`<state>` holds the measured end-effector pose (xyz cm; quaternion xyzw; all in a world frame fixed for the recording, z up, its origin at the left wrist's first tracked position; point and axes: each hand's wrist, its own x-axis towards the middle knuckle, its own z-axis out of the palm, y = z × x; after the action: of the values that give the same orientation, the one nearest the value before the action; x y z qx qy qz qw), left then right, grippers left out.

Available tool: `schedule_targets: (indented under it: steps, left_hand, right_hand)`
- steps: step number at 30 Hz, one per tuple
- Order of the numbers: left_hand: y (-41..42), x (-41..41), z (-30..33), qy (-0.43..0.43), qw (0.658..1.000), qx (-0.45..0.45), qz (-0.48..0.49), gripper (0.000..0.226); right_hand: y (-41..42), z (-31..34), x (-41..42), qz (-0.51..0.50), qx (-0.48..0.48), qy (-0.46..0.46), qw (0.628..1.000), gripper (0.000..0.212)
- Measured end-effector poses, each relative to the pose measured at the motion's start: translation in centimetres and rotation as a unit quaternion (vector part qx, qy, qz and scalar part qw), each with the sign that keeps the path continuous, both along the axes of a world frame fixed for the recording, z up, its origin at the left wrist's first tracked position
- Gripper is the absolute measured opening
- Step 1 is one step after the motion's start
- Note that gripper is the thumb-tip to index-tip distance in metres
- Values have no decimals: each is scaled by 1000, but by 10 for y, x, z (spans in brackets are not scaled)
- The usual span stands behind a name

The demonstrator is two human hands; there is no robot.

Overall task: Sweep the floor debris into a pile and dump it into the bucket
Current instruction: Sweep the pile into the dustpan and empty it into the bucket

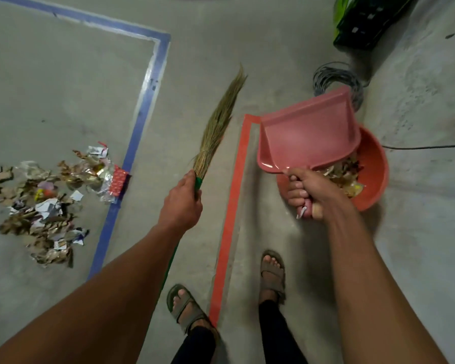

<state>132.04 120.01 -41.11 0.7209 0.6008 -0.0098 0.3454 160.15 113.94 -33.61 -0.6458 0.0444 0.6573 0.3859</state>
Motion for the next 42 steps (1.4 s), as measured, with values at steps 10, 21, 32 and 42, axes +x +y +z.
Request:
schedule_targets:
  steps: [10,21,32,42]
  left_hand:
    - [36,-176,-35,51,996,-25,64,66]
    - [85,-235,-177,54,989,-40,130,78]
    - [134,-236,-305,67,965,-124,221,88]
    - [87,-305,-280,104,898,-98,417,79]
  right_hand:
    - [85,-40,-203,51,39,104,992,35]
    - [151,-156,-315,88,-23,147,985,40]
    - [230,-244,-366,179,0,144,973,38]
    - [223,-242,-413,253,-7,157,955,34]
